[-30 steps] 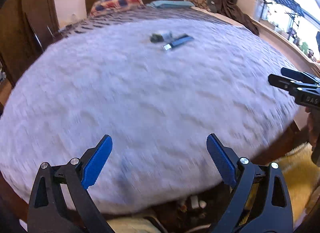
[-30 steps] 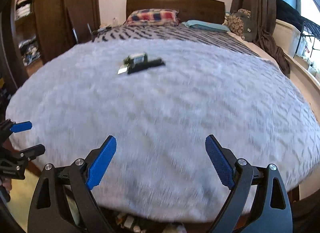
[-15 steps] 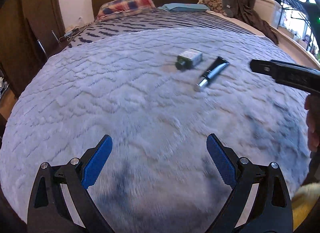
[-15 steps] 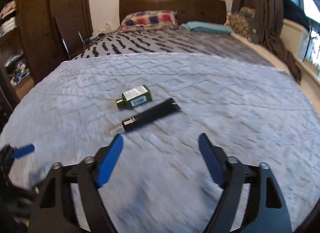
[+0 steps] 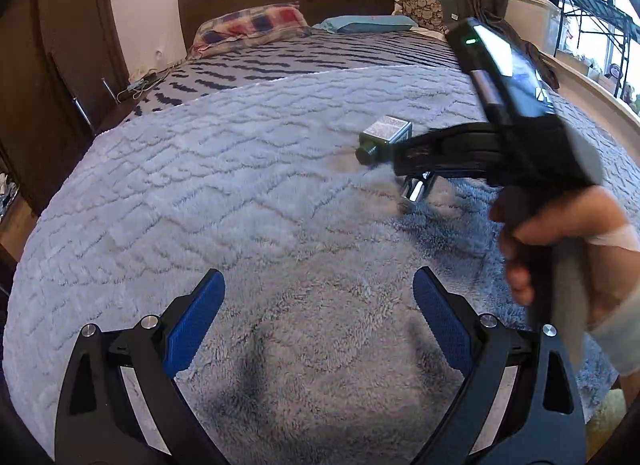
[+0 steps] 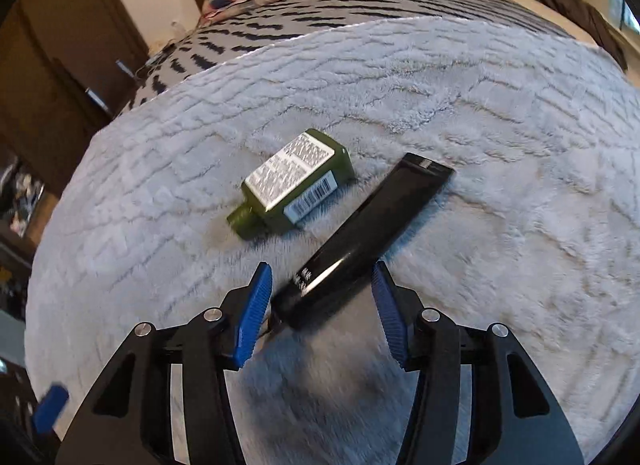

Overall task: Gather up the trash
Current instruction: 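Grasp the dark green bottle with the left tool while the right tool grasps the black tube, then lower the green bottle and black tube below the bed edge and open both tools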

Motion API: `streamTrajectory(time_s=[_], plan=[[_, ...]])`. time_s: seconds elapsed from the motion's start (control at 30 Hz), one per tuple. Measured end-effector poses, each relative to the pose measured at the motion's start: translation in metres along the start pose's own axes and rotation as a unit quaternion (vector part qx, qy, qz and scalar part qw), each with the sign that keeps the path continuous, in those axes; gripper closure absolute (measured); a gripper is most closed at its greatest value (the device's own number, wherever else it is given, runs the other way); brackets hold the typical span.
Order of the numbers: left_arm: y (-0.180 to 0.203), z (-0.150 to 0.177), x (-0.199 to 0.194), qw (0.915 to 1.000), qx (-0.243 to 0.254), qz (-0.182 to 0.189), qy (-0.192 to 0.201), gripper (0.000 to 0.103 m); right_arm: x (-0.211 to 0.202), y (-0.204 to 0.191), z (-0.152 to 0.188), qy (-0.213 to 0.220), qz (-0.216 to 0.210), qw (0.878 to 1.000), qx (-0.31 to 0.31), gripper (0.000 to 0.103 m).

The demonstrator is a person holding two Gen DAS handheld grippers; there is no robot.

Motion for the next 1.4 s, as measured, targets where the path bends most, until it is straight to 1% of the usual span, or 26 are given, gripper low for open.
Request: streamTrajectory(time_s=[0.03,0.1,0.13,0.17,0.2,0.27,0.33,0.37,0.43,0.47,0.53,0.6,0.63,0.7,0.8,0.87,0.97,1.0,1.07,1.1,1.17,1.27,1.4], plan=[[0.000,0.000,0.000,1.0000,0.003,-0.001,0.001,0.013,0.006,0.000,-0.002,-0.002,0.012,1.000,-0.006,0.052],[0.001,0.000,0.001,0.9999,0.009,-0.004,0.004,0.013,0.011,0.002,-0.004,-0.003,0.022,1.000,-0.012,0.053],[0.002,0.000,0.002,0.9999,0.012,-0.004,0.004,0.013,0.012,0.004,-0.005,-0.002,0.029,0.999,-0.016,0.061],[0.002,0.000,0.004,0.9999,0.013,-0.004,0.003,0.013,0.012,0.005,-0.006,-0.002,0.034,0.999,-0.026,0.064],[0.001,0.001,0.007,0.9999,0.013,-0.005,0.001,0.013,0.011,0.006,-0.005,-0.003,0.034,0.999,-0.036,0.066],[0.002,0.000,0.014,0.9999,0.010,-0.002,-0.007,0.013,0.006,0.008,-0.004,-0.008,0.037,0.997,-0.065,0.073],[0.004,-0.003,0.022,0.9999,0.006,0.000,-0.011,0.013,-0.001,0.014,-0.004,-0.009,0.036,0.996,-0.076,0.076],[0.006,-0.006,0.026,0.9999,0.004,0.002,-0.013,0.013,-0.008,0.019,-0.005,-0.008,0.039,0.996,-0.081,0.076],[0.012,-0.011,0.035,0.9998,0.000,0.009,-0.018,0.013,-0.024,0.036,-0.006,0.003,0.059,0.995,-0.084,0.077],[0.016,-0.013,0.040,0.9997,-0.002,0.012,-0.022,0.013,-0.030,0.044,-0.006,0.005,0.060,0.995,-0.079,0.077],[0.027,-0.021,0.051,0.9994,-0.006,0.021,-0.028,0.013,-0.047,0.068,-0.006,0.010,0.068,0.995,-0.068,0.077],[0.040,-0.030,0.060,0.9993,0.001,0.026,-0.028,0.013,-0.060,0.089,-0.005,0.015,0.086,0.994,-0.069,0.077],[0.047,-0.036,0.067,0.9993,0.006,0.024,-0.028,0.013,-0.069,0.105,-0.003,0.018,0.097,0.993,-0.067,0.077],[0.057,-0.048,0.079,0.9995,0.010,0.015,-0.027,0.014,-0.079,0.125,0.004,0.016,0.095,0.994,-0.058,0.077],[0.068,-0.070,0.100,0.9997,0.000,0.000,-0.023,0.014,-0.089,0.142,0.015,0.020,0.064,0.997,-0.039,0.077],[0.076,-0.087,0.114,0.9998,-0.002,-0.013,-0.015,0.019,-0.094,0.145,0.022,0.025,0.047,0.998,-0.037,0.077],[0.089,-0.106,0.128,0.9997,0.005,-0.023,-0.004,0.023,-0.100,0.141,0.032,0.021,0.048,0.997,-0.064,0.077],[0.094,-0.109,0.135,0.9997,0.006,-0.022,-0.011,0.024,-0.102,0.140,0.035,0.020,0.047,0.996,-0.068,0.077],[0.101,-0.112,0.146,0.9994,0.005,-0.020,-0.026,0.034,-0.107,0.139,0.042,0.017,0.043,0.996,-0.077,0.077],[0.104,-0.113,0.151,0.9993,0.006,-0.018,-0.033,0.036,-0.108,0.139,0.045,0.016,0.042,0.996,-0.081,0.077],[0.109,-0.113,0.154,0.9991,0.008,-0.001,-0.041,0.053,-0.111,0.139,0.048,0.015,0.044,0.995,-0.087,0.077],[0.109,-0.110,0.150,0.9992,0.008,0.008,-0.039,0.057,-0.115,0.137,0.051,0.015,0.052,0.994,-0.099,0.077],[0.104,-0.096,0.135,0.9990,0.001,0.016,-0.042,0.060,-0.128,0.136,0.054,0.021,0.055,0.993,-0.105,0.077]])
Point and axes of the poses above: each gripper's, at about its wrist camera, not at the fingertips, and x roughly the way its jaws point, y to its right, z to its underside, the point moved 9 cm from there along x, roughly the way its jaws point, and after that the axes turned 14 degrees about -z, right-handed, at the moved point
